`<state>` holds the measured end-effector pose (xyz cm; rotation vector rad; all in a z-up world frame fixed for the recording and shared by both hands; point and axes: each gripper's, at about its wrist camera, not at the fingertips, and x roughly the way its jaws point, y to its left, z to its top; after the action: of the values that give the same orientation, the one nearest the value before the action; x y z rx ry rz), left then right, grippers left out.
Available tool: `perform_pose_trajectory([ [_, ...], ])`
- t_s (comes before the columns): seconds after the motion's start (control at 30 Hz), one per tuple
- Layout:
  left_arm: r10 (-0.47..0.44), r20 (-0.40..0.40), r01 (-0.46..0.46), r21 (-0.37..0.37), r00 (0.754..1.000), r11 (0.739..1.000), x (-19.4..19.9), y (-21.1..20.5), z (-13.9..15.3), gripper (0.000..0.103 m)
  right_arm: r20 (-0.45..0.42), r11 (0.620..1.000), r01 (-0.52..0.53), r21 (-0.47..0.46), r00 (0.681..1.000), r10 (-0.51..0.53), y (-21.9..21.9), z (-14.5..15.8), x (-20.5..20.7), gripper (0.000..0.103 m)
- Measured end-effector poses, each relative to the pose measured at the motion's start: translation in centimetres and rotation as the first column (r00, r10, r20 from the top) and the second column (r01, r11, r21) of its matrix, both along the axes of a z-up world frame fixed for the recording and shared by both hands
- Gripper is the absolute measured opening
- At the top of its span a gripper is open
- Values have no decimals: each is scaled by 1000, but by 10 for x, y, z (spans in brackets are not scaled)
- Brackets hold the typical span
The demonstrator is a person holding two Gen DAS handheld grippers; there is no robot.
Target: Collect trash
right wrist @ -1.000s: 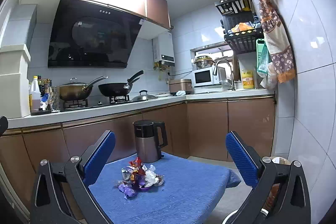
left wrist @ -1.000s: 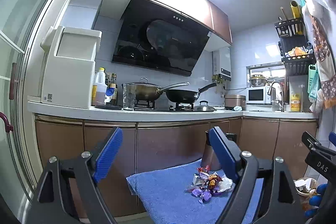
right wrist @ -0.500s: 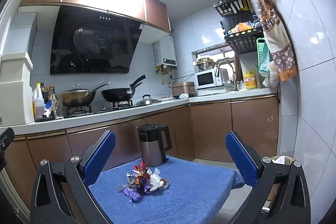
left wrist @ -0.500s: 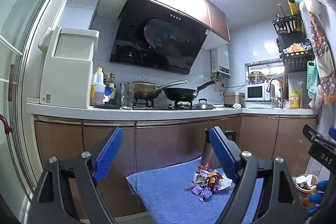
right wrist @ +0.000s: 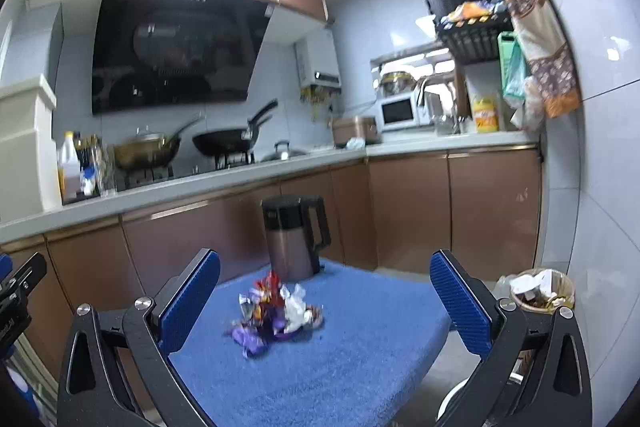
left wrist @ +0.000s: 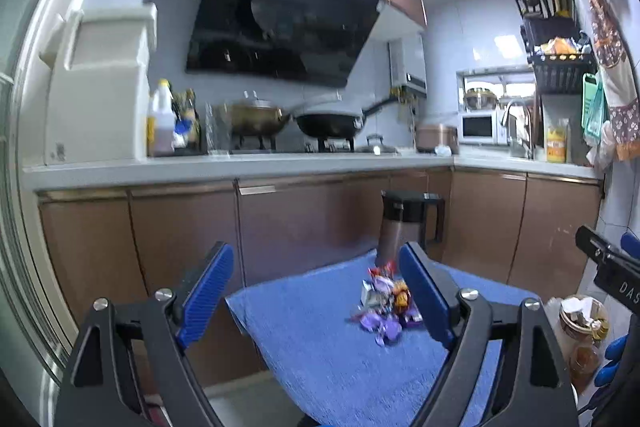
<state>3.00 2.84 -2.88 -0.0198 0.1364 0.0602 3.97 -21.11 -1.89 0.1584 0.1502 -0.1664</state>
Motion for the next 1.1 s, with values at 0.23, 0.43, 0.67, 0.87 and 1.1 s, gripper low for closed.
perform_pose_trajectory([
  [0.23,-38,-213,21,-78,976,997,68,16,-47,84,-159,997,-75,29,984,79,-1,-42,47,103],
  [0.43,-126,-385,89,-113,915,990,128,11,-98,84,-279,990,-106,88,952,126,-14,-81,91,98],
  [0.67,-274,-501,245,-125,821,961,197,-31,-132,73,-383,976,-165,142,900,207,-28,-116,146,63],
  [0.87,-377,-563,371,-131,735,919,263,-79,-139,62,-406,942,-266,206,852,329,-33,-131,197,52],
  [1.1,-349,-637,409,-58,687,911,334,-116,-161,46,-421,903,-363,228,800,428,-27,-151,266,46],
])
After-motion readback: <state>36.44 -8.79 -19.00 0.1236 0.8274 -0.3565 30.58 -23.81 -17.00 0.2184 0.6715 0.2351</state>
